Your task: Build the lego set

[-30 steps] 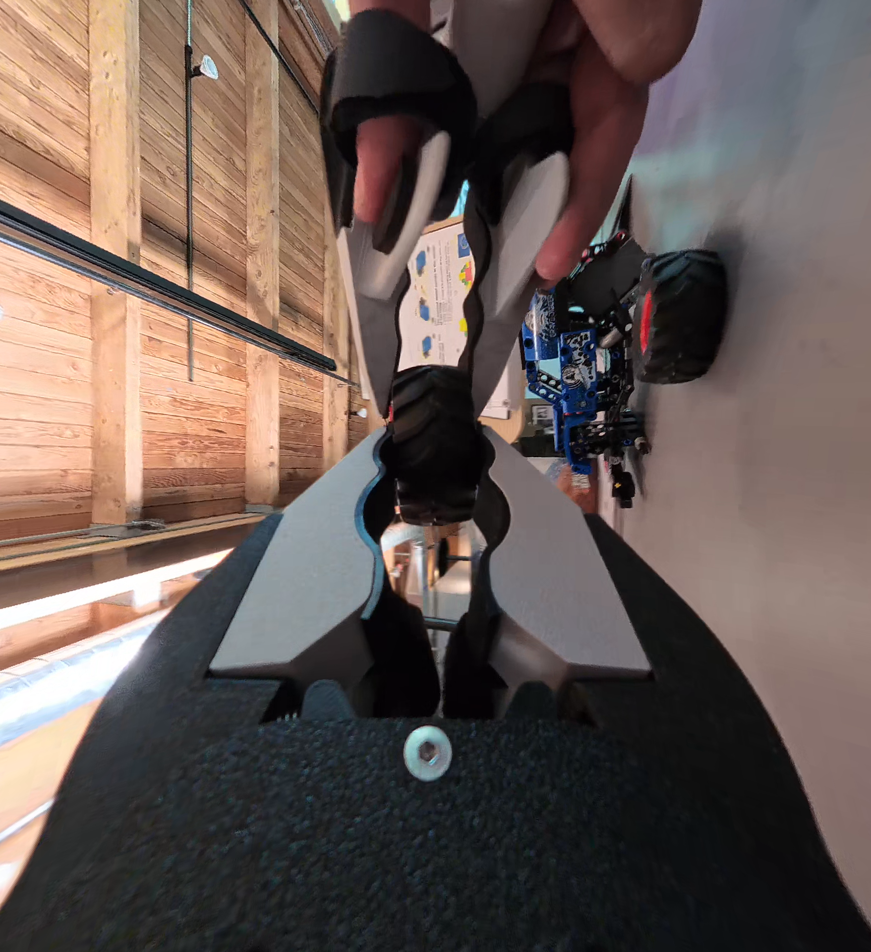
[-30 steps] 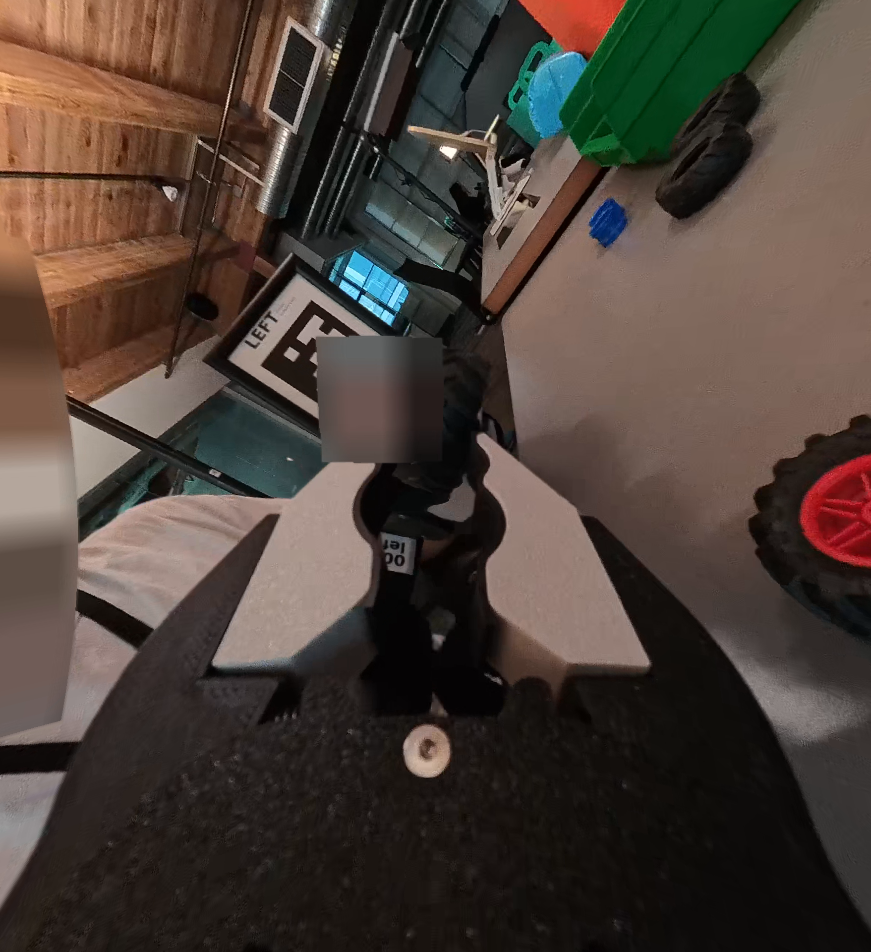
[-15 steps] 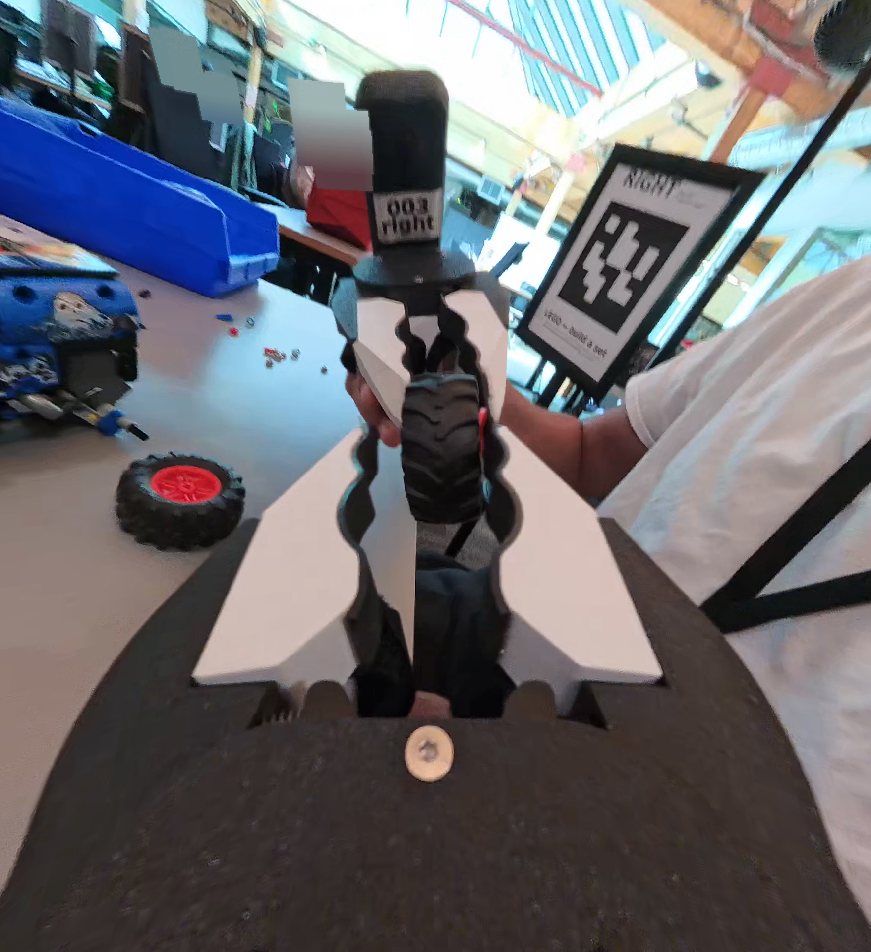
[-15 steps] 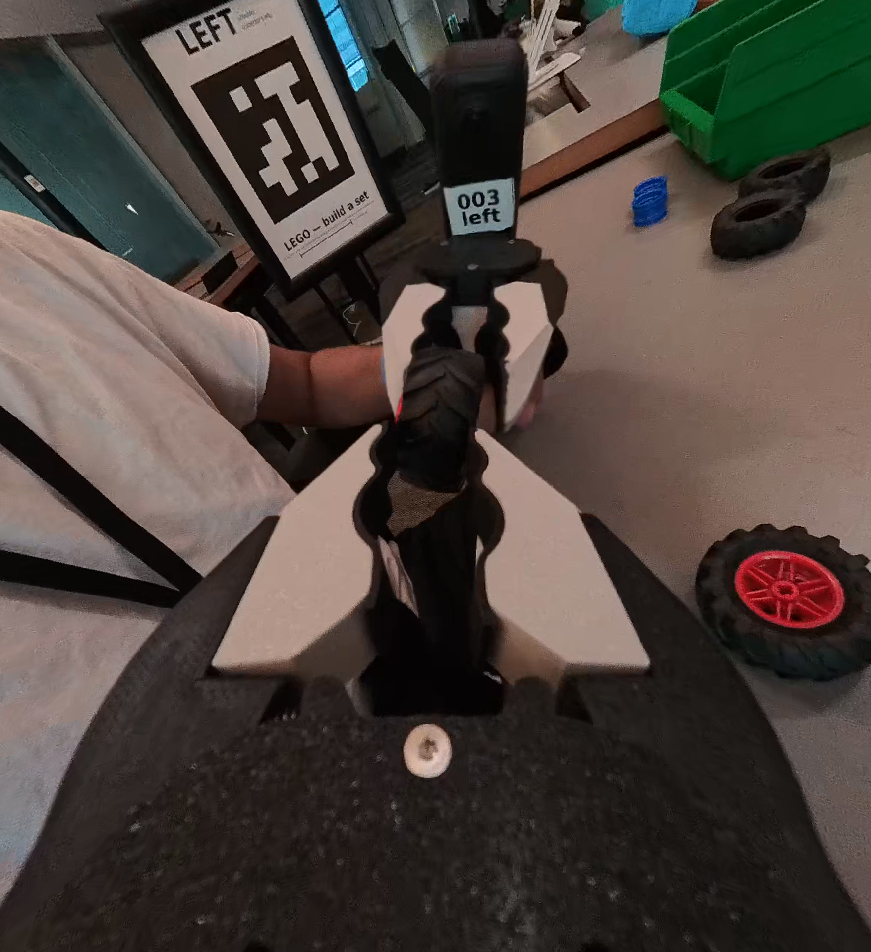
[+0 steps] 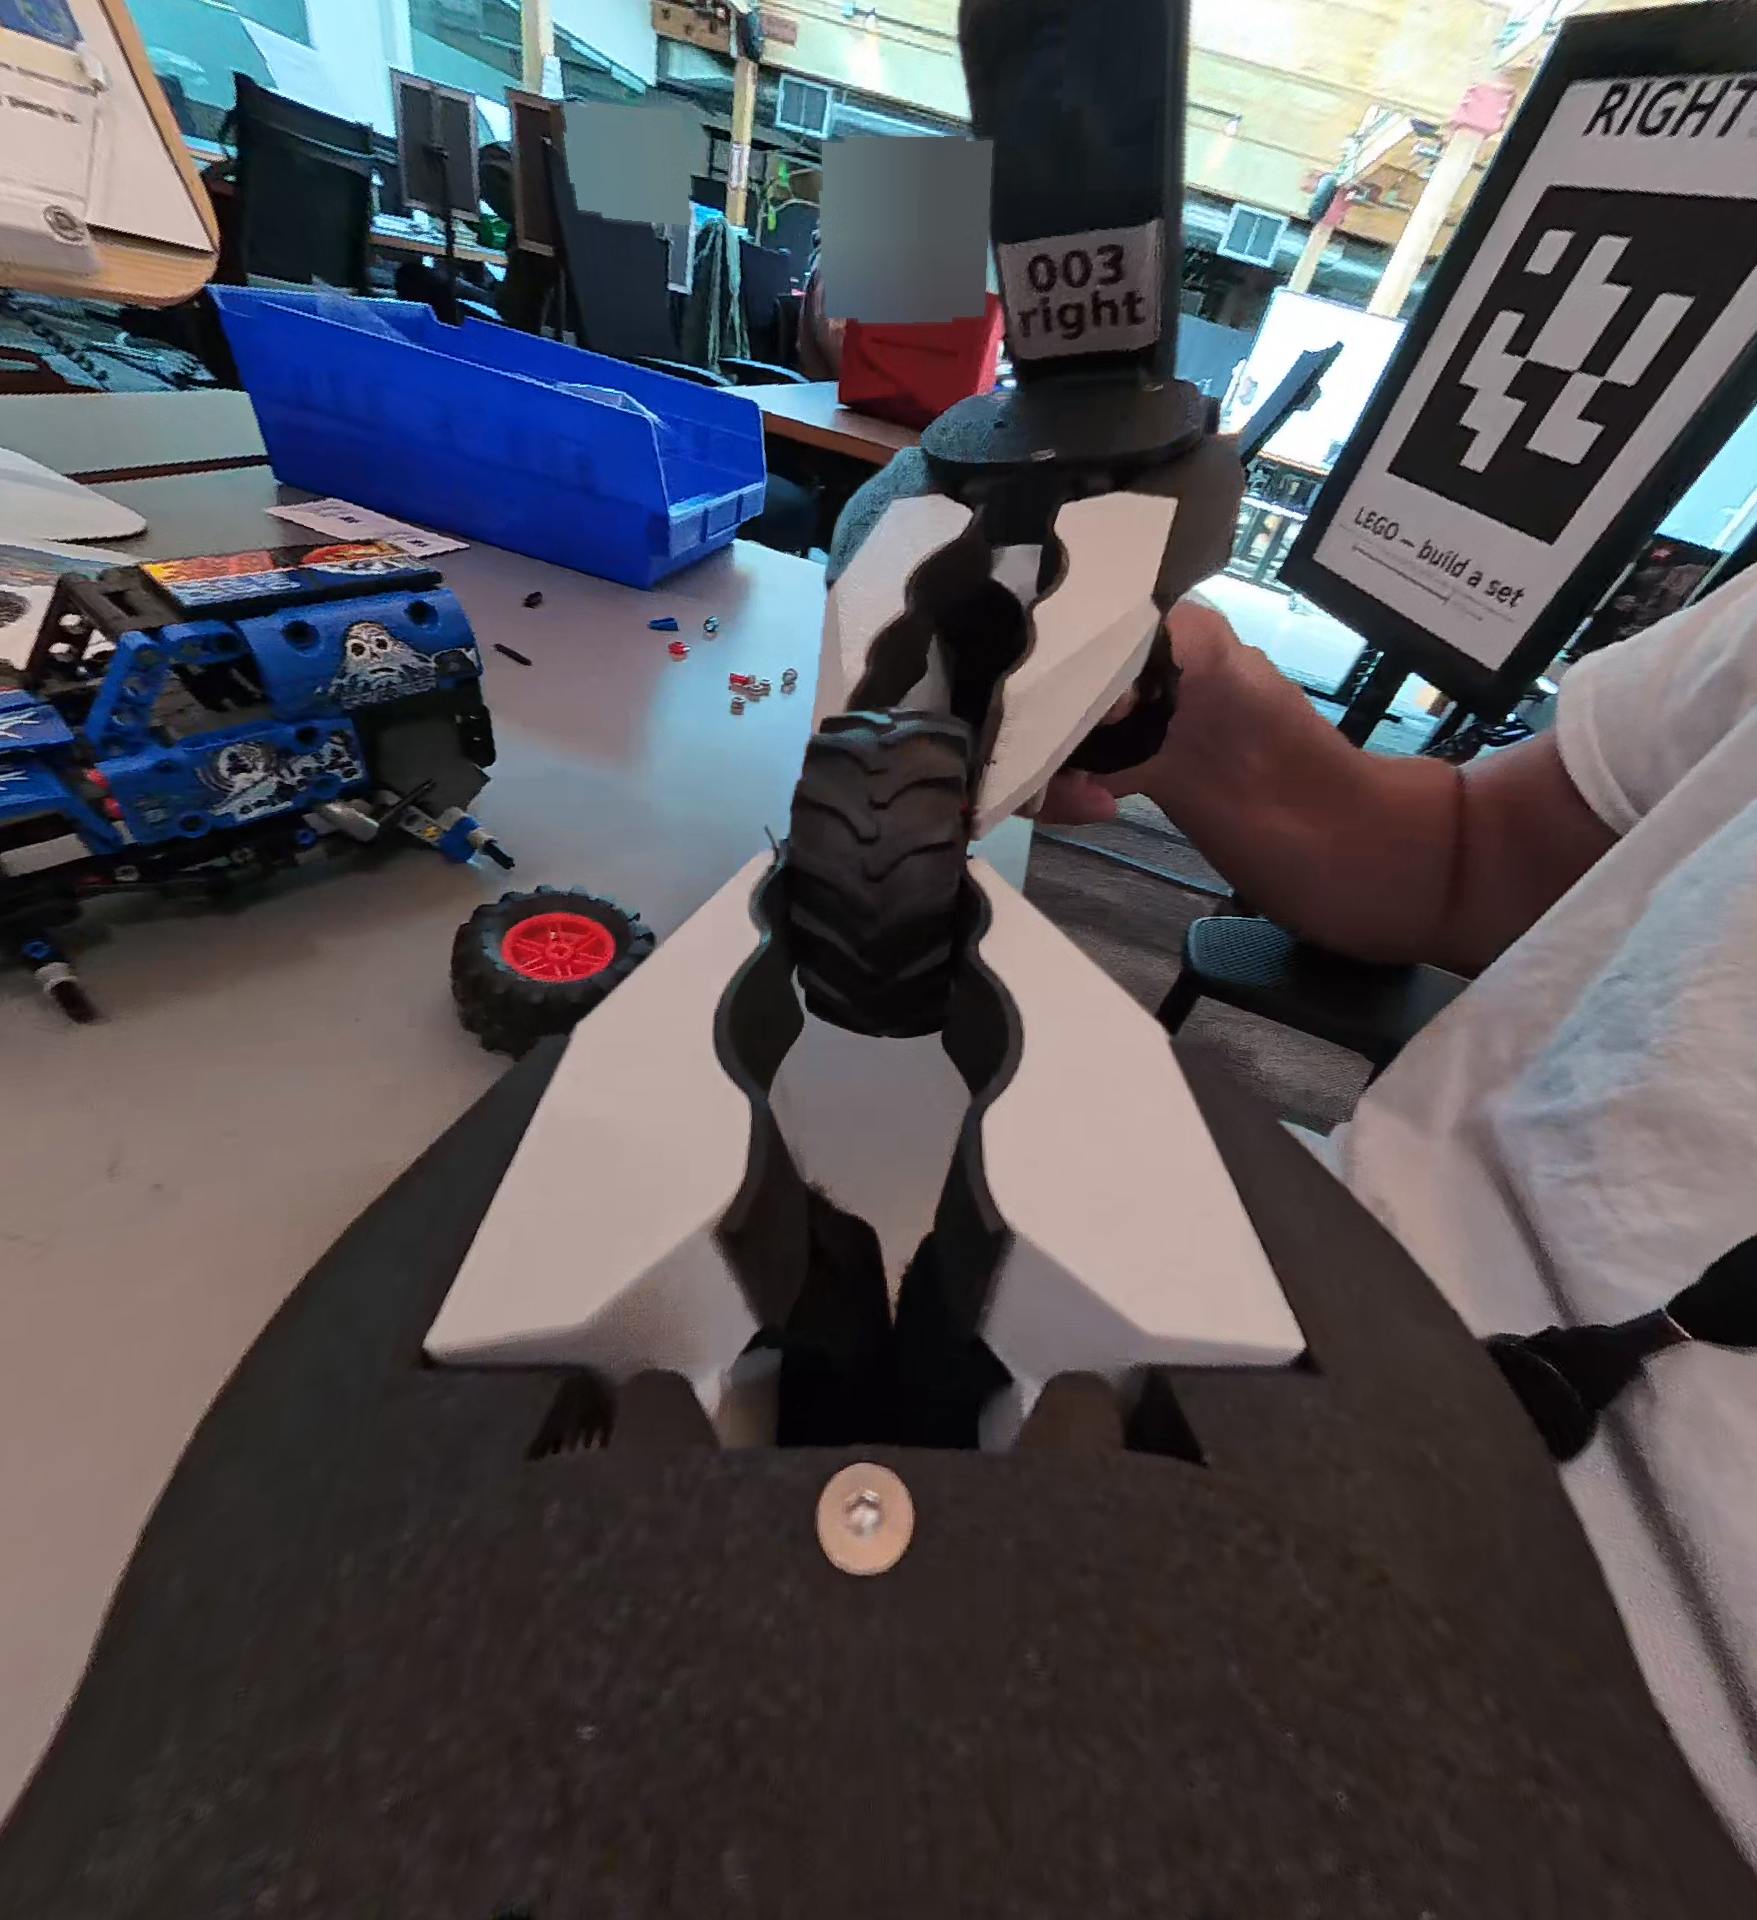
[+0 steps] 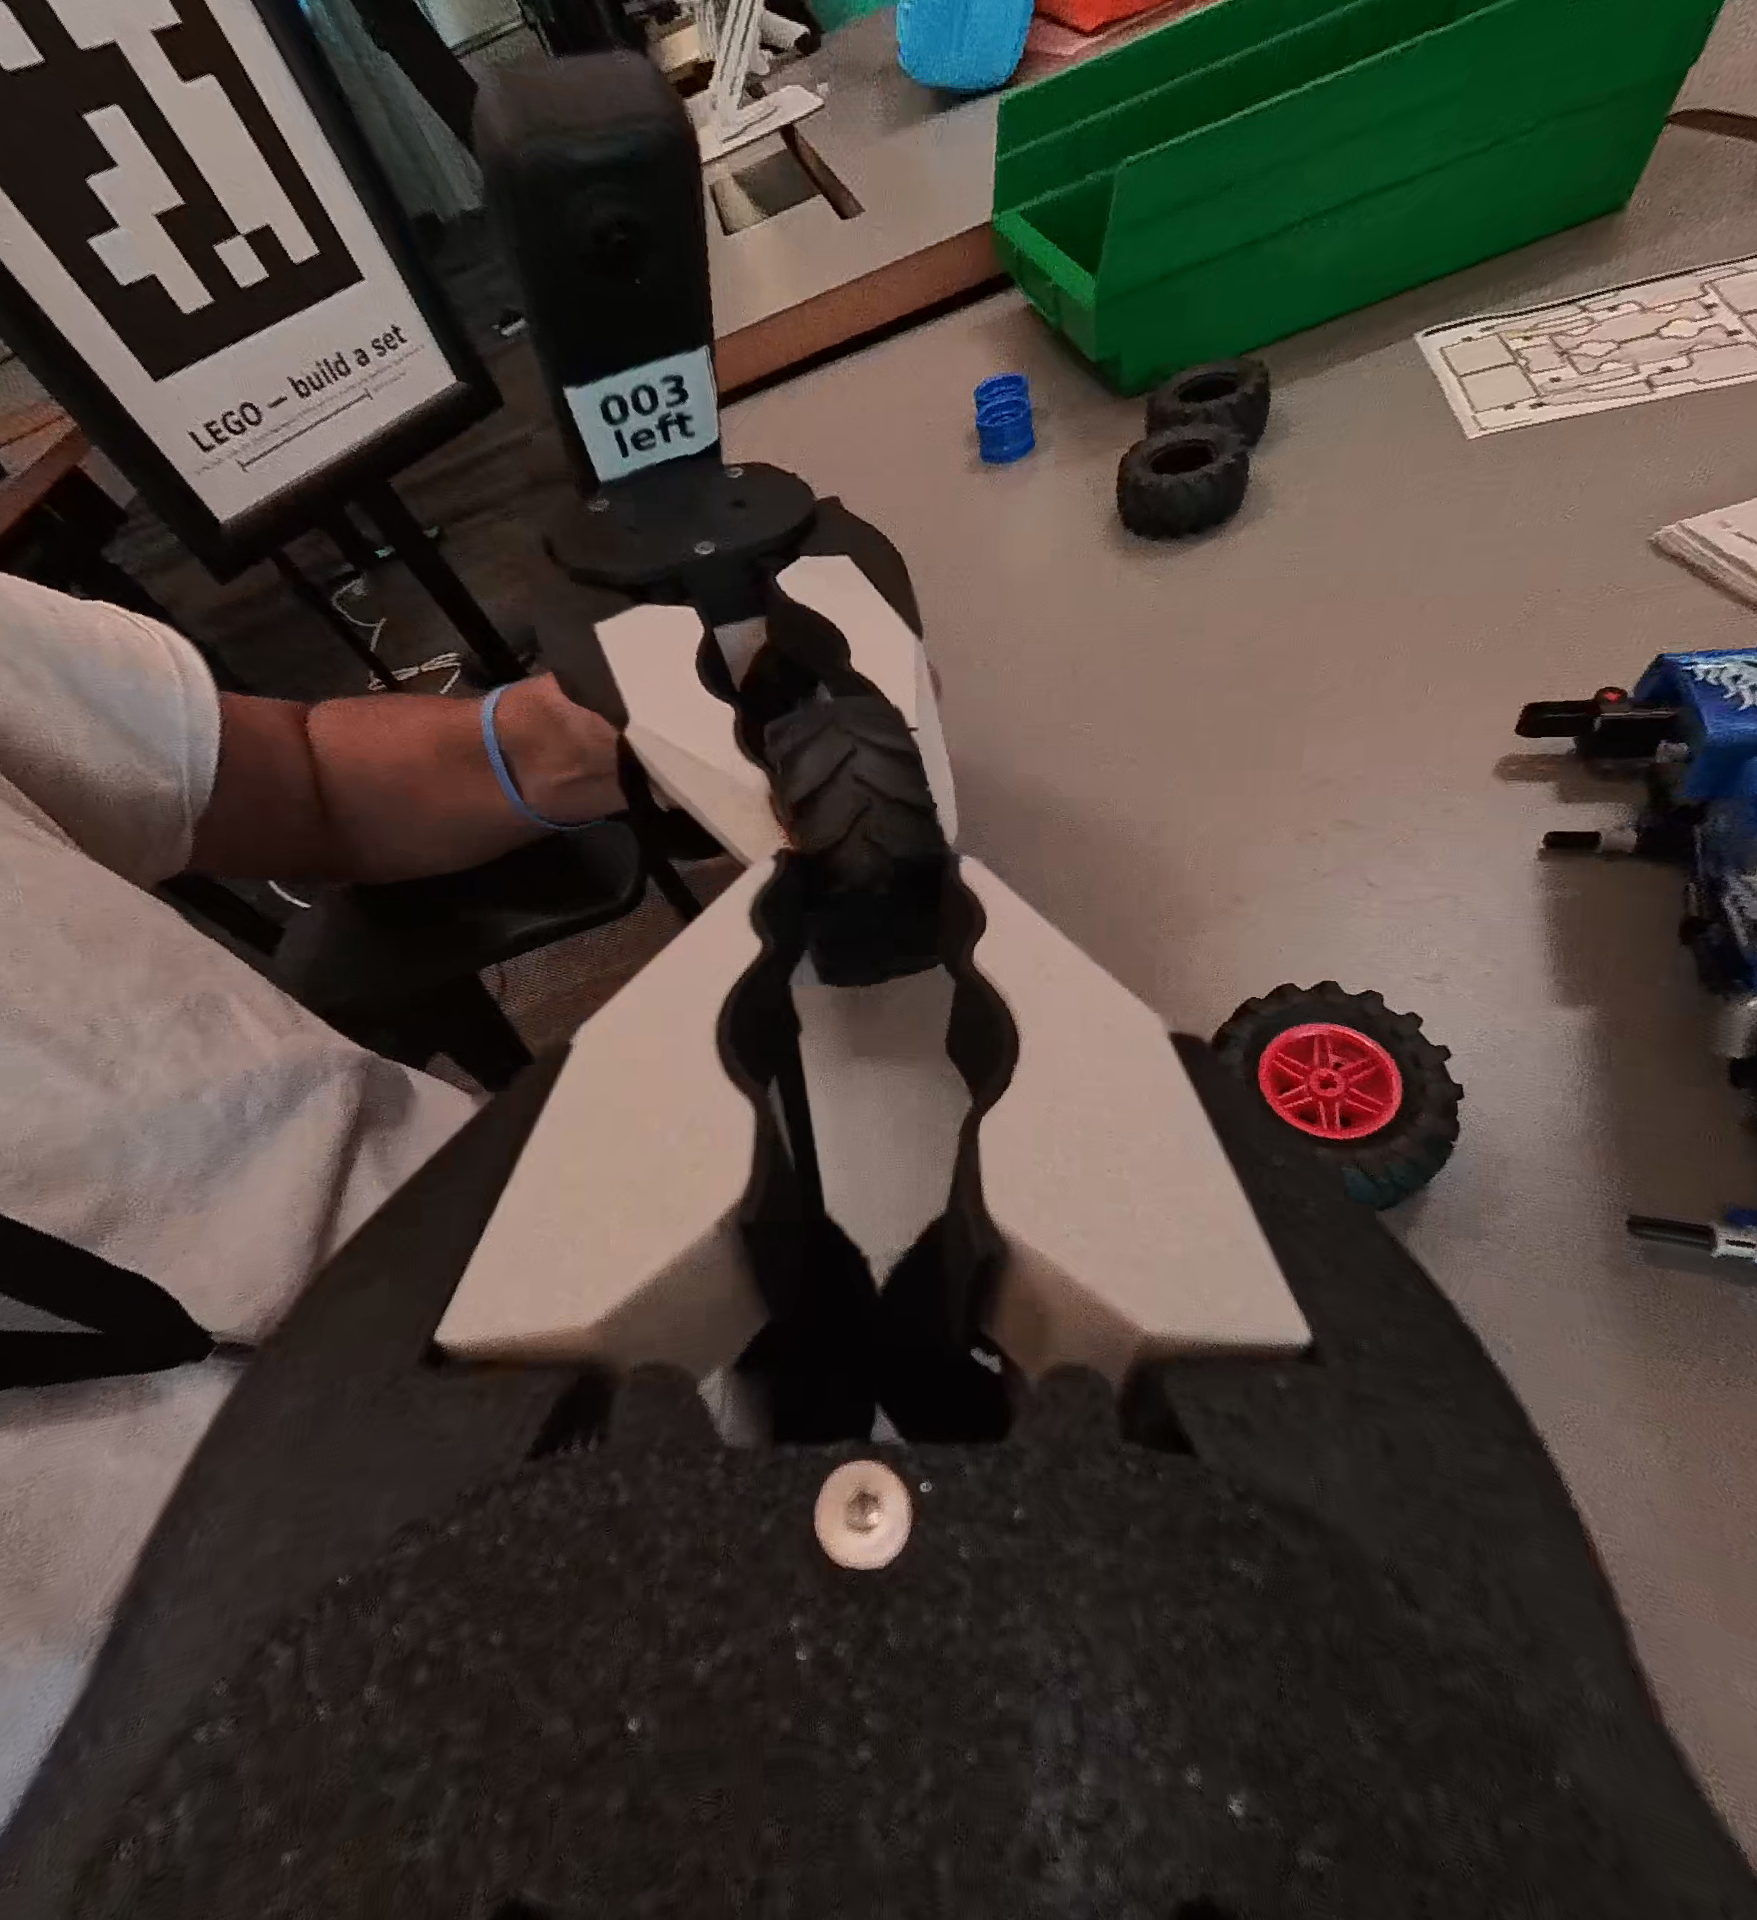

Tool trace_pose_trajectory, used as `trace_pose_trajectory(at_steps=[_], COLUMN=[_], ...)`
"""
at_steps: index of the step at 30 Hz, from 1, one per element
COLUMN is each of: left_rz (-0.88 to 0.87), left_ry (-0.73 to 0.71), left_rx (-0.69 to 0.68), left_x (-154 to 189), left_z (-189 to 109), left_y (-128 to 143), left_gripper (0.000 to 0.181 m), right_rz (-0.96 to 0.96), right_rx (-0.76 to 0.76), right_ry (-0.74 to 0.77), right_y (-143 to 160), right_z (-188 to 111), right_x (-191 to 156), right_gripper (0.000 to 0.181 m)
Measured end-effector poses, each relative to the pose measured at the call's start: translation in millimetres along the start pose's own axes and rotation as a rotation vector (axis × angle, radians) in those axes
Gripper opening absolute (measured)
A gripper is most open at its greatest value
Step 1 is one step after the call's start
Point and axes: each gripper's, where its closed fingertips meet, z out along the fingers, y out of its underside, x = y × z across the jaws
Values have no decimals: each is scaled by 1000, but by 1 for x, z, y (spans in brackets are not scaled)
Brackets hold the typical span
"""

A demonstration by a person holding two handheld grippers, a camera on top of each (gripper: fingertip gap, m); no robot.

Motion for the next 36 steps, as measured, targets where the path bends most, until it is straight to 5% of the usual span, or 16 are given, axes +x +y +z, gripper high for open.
trace_pose_trajectory(at_steps=[19,28,36], left_rz=[-21,-272,-157], left_ry=[-288,186,119], left_rx=[34,250,174], left_x=[-31,11,12], left_z=[3,-5,-5], left_y=[-7,-34,-28], left_gripper=[22,23,25], right_rz=[-419,-70,95], right_rx=[20,338,305], right_ry=[558,-55,-215], right_y=[-14,-30,-21], right_z=[-1,-6,-3], right_x=[30,-10,-17], right_gripper=[19,36,26])
